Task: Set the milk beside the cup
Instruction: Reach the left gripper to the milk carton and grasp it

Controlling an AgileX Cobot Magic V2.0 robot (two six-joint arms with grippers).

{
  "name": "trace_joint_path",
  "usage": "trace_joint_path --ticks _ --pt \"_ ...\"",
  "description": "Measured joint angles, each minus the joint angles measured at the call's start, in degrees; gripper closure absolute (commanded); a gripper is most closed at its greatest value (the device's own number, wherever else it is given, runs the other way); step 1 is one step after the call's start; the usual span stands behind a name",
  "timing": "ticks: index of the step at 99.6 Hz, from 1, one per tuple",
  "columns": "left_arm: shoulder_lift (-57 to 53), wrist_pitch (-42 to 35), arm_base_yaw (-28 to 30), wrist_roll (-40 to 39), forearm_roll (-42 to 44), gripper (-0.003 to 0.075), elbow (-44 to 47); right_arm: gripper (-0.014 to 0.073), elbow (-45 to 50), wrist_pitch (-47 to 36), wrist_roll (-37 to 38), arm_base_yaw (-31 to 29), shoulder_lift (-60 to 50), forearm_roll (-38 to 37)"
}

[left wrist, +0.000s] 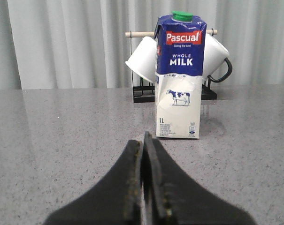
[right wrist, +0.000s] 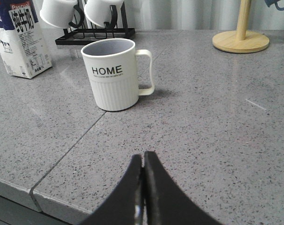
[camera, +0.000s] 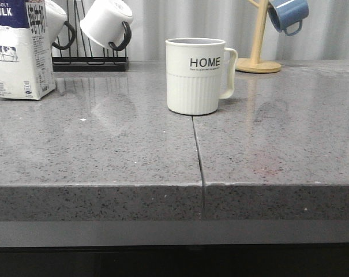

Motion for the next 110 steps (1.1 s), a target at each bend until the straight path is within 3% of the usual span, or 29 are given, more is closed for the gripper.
trace_joint_path --ticks 33,55,65,77,84,91,110 --pt "11.6 15.5 0.0 0.0 0.0 0.0741 -16.9 0.0661 0.0 0.1 0.0 0.0 0.0 0.0" --pt "24.8 16.6 0.0 0.0 0.0 0.0719 -23.0 0.0661 0.0 0.1 0.0 0.0 0.0 0.0" --pt "30.5 14.5 0.0 0.0 0.0 0.0575 -24.4 0.0661 0.0 0.1 0.0 0.0 0.0 0.0" --pt "36.2 10.4 0.0 0.0 0.0 0.0237 -25.7 0.0661 0.0 0.1 0.0 0.0 0.0 0.0" --pt "39.1 6.9 0.0 0.0 0.0 0.0085 -26.0 0.0661 0.0 0.1 0.0 0.0 0.0 0.0" --pt "41.8 2.7 0.0 0.0 -0.5 0.0034 -26.2 0.0661 0.0 0.1 0.0 0.0 0.0 0.0" --pt "50.2 -6.2 -1.5 0.0 -1.6 0.0082 -26.9 0.0661 0.0 0.1 0.0 0.0 0.0 0.0"
